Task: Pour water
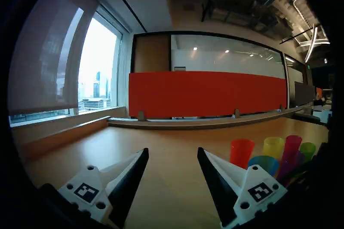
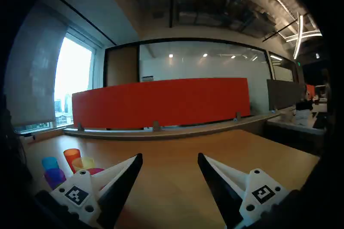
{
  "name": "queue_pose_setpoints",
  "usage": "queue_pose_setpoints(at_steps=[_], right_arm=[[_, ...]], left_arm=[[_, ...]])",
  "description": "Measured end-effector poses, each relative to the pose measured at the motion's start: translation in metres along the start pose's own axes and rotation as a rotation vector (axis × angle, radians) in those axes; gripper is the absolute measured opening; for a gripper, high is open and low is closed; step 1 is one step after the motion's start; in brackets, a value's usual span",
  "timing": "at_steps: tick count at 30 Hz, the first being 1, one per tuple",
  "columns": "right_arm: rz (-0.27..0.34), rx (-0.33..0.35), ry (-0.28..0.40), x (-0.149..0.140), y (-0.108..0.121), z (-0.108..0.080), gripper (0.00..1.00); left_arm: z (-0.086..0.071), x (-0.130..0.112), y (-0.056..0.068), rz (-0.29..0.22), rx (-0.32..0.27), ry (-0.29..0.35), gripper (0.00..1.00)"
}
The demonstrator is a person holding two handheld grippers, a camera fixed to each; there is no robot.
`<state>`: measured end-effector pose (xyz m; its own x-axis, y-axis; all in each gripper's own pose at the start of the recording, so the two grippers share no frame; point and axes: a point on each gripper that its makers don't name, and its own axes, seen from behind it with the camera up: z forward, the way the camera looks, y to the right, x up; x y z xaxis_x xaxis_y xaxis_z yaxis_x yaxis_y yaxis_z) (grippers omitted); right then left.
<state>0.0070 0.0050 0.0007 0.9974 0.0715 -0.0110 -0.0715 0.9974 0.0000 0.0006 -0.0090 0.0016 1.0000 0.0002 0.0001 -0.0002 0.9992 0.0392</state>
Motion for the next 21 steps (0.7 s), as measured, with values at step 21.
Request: queue_pose_setpoints(at_steps=[21], right_arm=[[-0.086, 0.005, -0.019, -0.009, -0.01, 0.002, 0.99]], left_arm=[[0.001, 0.0, 0.0, 0.0, 0.0, 0.0, 0.83]])
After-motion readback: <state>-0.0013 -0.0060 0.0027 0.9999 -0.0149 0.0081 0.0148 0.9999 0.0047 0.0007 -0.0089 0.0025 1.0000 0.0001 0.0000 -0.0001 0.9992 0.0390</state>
